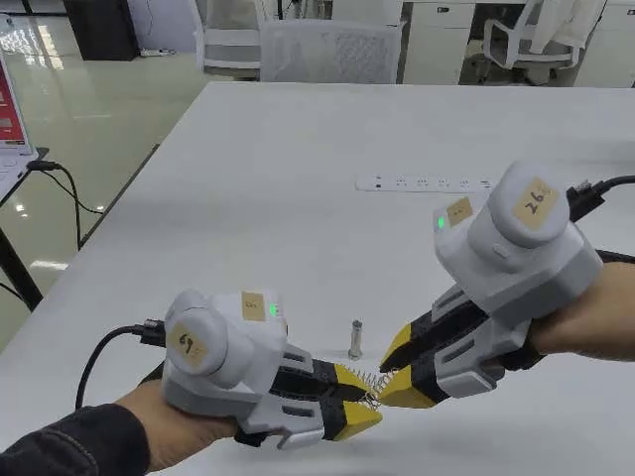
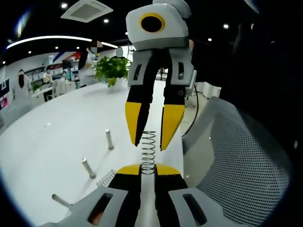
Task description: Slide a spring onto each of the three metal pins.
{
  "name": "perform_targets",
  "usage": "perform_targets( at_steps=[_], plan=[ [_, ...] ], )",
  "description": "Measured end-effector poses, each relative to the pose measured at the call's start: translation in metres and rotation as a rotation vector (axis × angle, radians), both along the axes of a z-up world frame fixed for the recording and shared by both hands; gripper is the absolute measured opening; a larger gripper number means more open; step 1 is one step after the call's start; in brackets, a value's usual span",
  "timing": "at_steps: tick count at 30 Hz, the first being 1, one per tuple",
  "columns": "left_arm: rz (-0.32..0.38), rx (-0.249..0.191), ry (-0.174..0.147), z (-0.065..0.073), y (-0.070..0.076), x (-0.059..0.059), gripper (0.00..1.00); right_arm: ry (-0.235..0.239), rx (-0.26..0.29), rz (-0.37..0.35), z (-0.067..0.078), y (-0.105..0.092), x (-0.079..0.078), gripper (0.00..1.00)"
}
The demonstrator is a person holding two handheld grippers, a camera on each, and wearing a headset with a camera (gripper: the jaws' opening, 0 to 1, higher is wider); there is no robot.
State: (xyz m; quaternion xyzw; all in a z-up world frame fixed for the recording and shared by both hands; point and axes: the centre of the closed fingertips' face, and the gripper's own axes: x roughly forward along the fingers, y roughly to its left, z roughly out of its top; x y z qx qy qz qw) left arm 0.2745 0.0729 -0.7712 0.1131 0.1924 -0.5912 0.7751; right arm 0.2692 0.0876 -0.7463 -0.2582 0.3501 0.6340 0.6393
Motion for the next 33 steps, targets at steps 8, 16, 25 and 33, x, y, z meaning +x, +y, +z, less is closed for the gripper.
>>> perform_targets(
  at_steps=[8, 16, 25, 33],
  plan=[
    [0.010, -0.025, 0.000, 0.005, 0.000, 0.002, 0.02, -0.002, -0.033, 0.018, -0.006, 0.001, 0.000, 0.13],
    [0.007, -0.039, -0.001, 0.009, -0.003, 0.001, 0.02, 0.002, -0.049, 0.023, -0.010, -0.001, 0.001, 0.10],
    [0.031, -0.062, 0.021, 0.008, -0.003, 0.005, 0.03, 0.007, -0.067, 0.015, -0.011, 0.000, 0.001, 0.08],
    [0.053, -0.071, 0.036, 0.008, 0.002, 0.007, 0.13, 0.000, -0.067, -0.008, -0.009, -0.006, 0.008, 0.08]
  ],
)
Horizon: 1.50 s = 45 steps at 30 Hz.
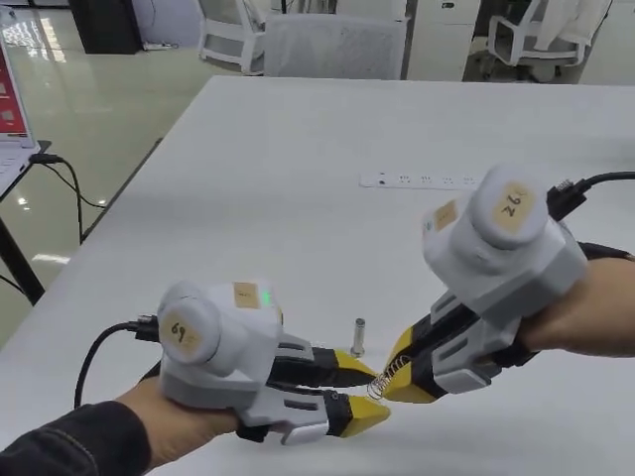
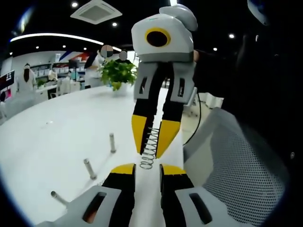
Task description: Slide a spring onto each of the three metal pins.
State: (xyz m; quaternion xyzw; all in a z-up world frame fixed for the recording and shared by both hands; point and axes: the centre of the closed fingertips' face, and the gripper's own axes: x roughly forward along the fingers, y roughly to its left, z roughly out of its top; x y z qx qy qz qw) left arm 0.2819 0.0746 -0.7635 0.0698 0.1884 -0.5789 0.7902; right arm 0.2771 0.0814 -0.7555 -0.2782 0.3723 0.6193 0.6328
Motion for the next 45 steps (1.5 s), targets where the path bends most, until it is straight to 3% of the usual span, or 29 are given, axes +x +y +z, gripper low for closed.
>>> perform_targets(
  at_steps=[7, 11, 18, 29, 37, 45],
  plan=[
    [0.027, -0.006, 0.014, 0.007, 0.011, 0.003, 0.24, -0.006, -0.010, -0.022, 0.001, -0.008, 0.004, 0.08],
    [0.038, -0.002, 0.001, 0.014, 0.019, 0.003, 0.29, -0.009, -0.016, -0.029, 0.002, -0.011, 0.007, 0.08],
    [0.079, 0.011, -0.016, 0.023, 0.046, 0.002, 0.34, -0.016, -0.029, -0.034, 0.004, -0.015, 0.011, 0.08],
    [0.214, -0.025, -0.026, 0.030, 0.085, 0.003, 0.41, -0.022, -0.045, -0.056, 0.010, -0.028, 0.021, 0.08],
    [0.288, -0.063, -0.036, 0.033, 0.099, -0.002, 0.46, -0.045, -0.072, -0.102, 0.016, -0.046, 0.037, 0.08],
    [0.319, -0.075, -0.038, 0.033, 0.099, -0.003, 0.50, -0.101, -0.120, -0.152, 0.017, -0.064, 0.063, 0.08]
  ],
)
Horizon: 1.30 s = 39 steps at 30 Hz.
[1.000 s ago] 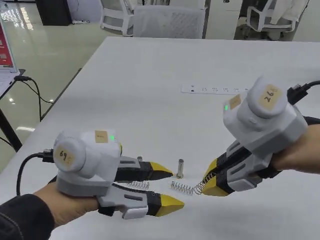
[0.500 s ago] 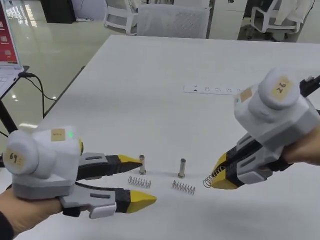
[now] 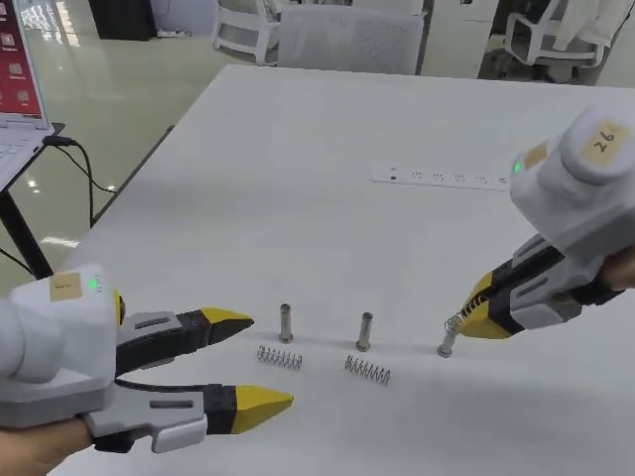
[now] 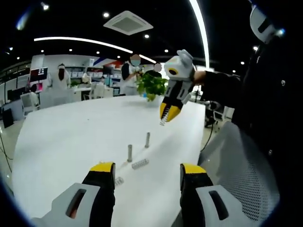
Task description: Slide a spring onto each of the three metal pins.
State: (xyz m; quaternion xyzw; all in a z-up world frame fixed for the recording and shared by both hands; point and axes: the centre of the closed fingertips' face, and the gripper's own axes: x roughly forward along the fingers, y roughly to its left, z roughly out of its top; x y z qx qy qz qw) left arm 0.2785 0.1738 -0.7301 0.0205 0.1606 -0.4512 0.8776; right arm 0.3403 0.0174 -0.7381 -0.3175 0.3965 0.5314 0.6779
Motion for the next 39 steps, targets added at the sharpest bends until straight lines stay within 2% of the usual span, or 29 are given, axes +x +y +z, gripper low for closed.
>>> perform_targets(
  at_steps=[3, 8, 13, 18, 30, 39],
  plan=[
    [0.004, -0.001, -0.001, 0.001, 0.000, 0.000, 0.53, -0.025, -0.039, -0.017, -0.004, -0.008, 0.013, 0.08],
    [0.016, -0.004, 0.005, -0.001, -0.001, 0.002, 0.56, -0.039, -0.116, -0.020, -0.016, -0.017, 0.026, 0.08],
    [0.003, 0.023, 0.012, -0.008, -0.005, 0.000, 0.57, -0.037, -0.140, -0.011, -0.022, -0.017, 0.033, 0.08],
    [-0.002, 0.025, 0.020, -0.010, -0.006, -0.002, 0.57, -0.033, -0.174, 0.004, -0.031, -0.016, 0.040, 0.08],
    [-0.010, 0.032, 0.029, -0.014, -0.008, -0.005, 0.57, 0.003, -0.235, 0.027, -0.048, -0.016, 0.044, 0.08],
    [-0.013, 0.032, 0.031, -0.015, -0.008, -0.005, 0.56, 0.020, -0.249, 0.027, -0.056, -0.016, 0.045, 0.08]
  ],
)
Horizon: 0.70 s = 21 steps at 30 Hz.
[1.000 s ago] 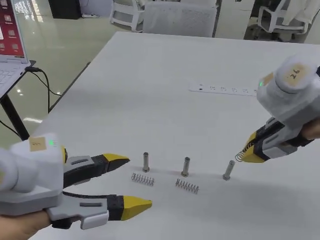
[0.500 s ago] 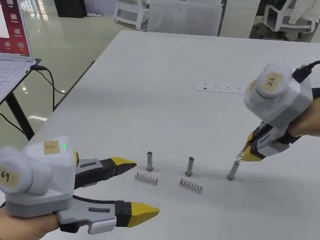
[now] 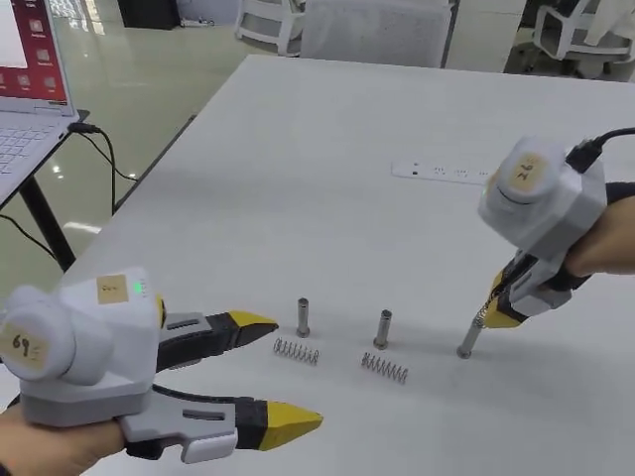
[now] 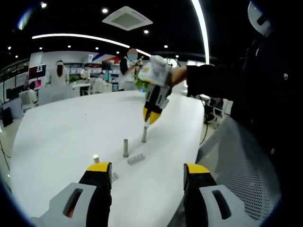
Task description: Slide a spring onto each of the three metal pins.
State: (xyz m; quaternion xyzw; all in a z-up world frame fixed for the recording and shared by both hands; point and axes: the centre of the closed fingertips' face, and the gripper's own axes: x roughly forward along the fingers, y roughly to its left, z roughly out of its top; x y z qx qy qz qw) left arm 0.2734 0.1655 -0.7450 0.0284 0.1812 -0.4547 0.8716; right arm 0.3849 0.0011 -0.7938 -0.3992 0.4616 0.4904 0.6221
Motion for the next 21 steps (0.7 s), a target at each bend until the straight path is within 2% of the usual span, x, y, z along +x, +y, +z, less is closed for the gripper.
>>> perform_targets(
  at_steps=[10, 21],
  plan=[
    [-0.001, 0.003, 0.002, -0.001, 0.000, 0.000, 0.55, 0.019, -0.022, -0.003, -0.018, 0.001, 0.003, 0.08],
    [-0.002, 0.009, 0.008, -0.003, 0.001, 0.000, 0.55, 0.013, -0.045, -0.017, -0.035, -0.001, 0.009, 0.08]
  ],
)
